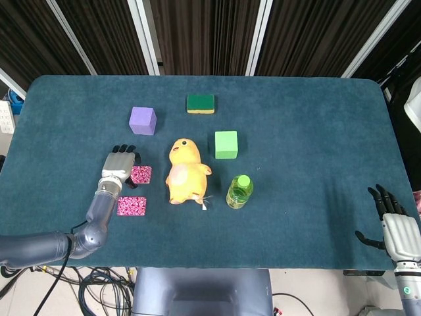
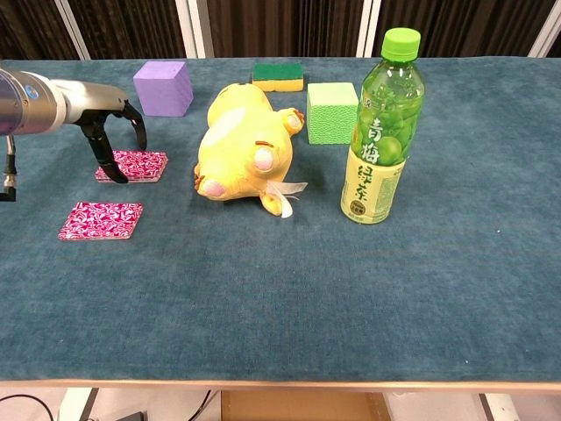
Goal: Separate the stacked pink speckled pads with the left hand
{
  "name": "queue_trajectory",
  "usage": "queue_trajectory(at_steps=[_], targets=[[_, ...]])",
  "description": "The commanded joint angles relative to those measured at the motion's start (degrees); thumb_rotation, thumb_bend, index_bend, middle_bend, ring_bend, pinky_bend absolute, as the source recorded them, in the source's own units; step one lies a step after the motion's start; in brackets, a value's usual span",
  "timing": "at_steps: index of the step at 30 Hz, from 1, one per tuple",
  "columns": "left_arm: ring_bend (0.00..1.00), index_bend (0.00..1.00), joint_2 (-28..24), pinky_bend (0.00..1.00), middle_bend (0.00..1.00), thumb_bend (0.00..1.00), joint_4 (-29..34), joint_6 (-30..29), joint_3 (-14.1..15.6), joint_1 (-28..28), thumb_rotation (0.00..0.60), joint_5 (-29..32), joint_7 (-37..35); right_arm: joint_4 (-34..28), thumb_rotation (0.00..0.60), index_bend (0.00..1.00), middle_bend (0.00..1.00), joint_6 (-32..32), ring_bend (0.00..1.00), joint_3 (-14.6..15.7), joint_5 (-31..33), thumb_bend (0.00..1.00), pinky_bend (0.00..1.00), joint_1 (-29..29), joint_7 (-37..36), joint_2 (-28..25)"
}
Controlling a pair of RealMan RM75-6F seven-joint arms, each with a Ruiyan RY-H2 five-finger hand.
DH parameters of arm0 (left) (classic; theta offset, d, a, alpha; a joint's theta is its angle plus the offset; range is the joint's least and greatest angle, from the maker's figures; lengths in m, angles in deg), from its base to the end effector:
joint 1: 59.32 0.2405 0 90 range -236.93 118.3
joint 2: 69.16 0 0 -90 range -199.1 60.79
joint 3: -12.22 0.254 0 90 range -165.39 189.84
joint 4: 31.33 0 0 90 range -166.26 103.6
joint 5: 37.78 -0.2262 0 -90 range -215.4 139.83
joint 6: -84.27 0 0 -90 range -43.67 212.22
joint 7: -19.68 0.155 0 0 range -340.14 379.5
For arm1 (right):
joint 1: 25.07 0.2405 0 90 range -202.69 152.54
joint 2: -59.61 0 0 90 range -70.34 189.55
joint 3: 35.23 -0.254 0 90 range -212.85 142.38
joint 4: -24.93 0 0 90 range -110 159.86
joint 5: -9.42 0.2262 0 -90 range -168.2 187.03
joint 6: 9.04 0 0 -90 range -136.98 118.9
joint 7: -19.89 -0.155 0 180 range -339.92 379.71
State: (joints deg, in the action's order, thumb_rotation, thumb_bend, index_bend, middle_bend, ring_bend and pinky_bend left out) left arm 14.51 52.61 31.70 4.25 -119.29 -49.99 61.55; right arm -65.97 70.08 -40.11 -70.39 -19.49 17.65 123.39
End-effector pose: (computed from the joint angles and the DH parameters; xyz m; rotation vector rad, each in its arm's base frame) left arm -0.1601 0.4133 -0.0121 -1.6579 -1.1324 -0.4371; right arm -0.3371 -0.2048 0.1456 1.3222 -1.0002 0.8373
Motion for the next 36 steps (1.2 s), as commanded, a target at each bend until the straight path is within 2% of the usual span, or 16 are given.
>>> queue_trajectory(at_steps=[1, 36], targets=[[0.00, 0.41, 0.3, 0.00, 0.14, 0.15, -0.4, 0.1, 0.1, 0.0, 0.600, 0.1, 0.0, 0.0, 0.600, 0.00, 0.00, 0.0, 0.05, 0.0, 0.0, 0.18, 0.22, 0.0, 0.0, 0.0], [0.00, 0.46, 1.5, 0.00, 0.17, 0.22, -1.7, 0.2, 0.1, -0.3, 0.600, 1.1, 0.4, -0.1, 0.600, 0.00, 0.00, -0.2, 0.05, -0.2, 0.6, 0.18, 0.22, 0.0, 0.0, 0.0]])
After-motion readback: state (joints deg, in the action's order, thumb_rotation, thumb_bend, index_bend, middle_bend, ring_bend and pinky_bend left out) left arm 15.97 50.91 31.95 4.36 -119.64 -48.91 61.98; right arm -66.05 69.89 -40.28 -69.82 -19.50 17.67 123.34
